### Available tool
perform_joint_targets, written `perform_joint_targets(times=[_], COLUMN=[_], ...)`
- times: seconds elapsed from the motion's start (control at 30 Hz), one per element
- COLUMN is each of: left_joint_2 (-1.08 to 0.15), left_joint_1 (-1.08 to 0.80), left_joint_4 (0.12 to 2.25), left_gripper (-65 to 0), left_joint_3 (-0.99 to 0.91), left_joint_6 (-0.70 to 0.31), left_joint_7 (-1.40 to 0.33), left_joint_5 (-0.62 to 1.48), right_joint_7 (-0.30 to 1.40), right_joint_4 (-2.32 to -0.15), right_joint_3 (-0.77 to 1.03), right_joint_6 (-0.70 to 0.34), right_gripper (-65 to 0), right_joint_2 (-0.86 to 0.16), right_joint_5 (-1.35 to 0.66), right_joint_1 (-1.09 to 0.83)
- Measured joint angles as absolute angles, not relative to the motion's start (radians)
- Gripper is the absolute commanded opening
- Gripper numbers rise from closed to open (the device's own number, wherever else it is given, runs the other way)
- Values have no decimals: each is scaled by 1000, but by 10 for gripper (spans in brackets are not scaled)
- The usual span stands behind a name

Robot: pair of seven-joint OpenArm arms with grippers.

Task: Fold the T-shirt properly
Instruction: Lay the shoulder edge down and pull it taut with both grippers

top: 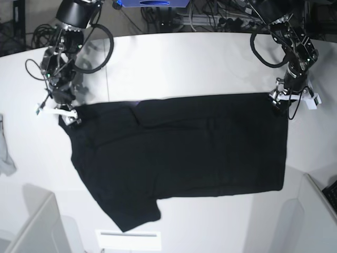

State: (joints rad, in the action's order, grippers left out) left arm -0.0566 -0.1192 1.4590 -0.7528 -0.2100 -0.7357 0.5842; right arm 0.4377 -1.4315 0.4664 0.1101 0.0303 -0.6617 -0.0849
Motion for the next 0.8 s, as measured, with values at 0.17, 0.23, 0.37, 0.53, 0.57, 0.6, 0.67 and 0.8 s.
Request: perform_joint_targets(times=[0.17, 0.23, 0.37, 0.53, 0.57, 0.6, 0.67, 0.8], left_joint_2=[-55, -52, -60, -71, -72, -72, -74, -75], left_joint_1=[-120, -123, -123, -139, -151, -165, -201, -268], left_joint_4=[1452, 1451, 1450, 1465, 1477, 1491, 1520, 1585], left_gripper=[-606, -650, -650, -650, -650, -650, -650, -650], left_joint_3=[-751, -752, -750, -753, -752, -752, -751, -749], left_joint_6=[-208, -208, -210, -207, -207, -207, -207, -207], left_joint_7=[-762, -764, -770, -780, -788, -794, -798, -805], left_joint_5=[580, 581, 582, 580, 580, 577, 579, 577], right_joint_7=[439, 448, 453, 482, 492, 495, 503, 521], right_joint_4=[-1395, -1391, -1390, -1451, -1468, -1487, -1523, -1595], right_joint_3=[468, 469, 472, 496, 496, 496, 498, 499], right_joint_6=[105, 105, 105, 110, 112, 115, 123, 133], right_gripper=[-467, -584, -650, -650, -650, -650, -650, -650], right_joint_2=[11, 3, 6, 20, 20, 20, 20, 22], right_joint_5=[-666, -667, -676, -678, -677, -677, -672, -673], right_joint_1=[-79, -80, -84, -131, -147, -163, -194, -274])
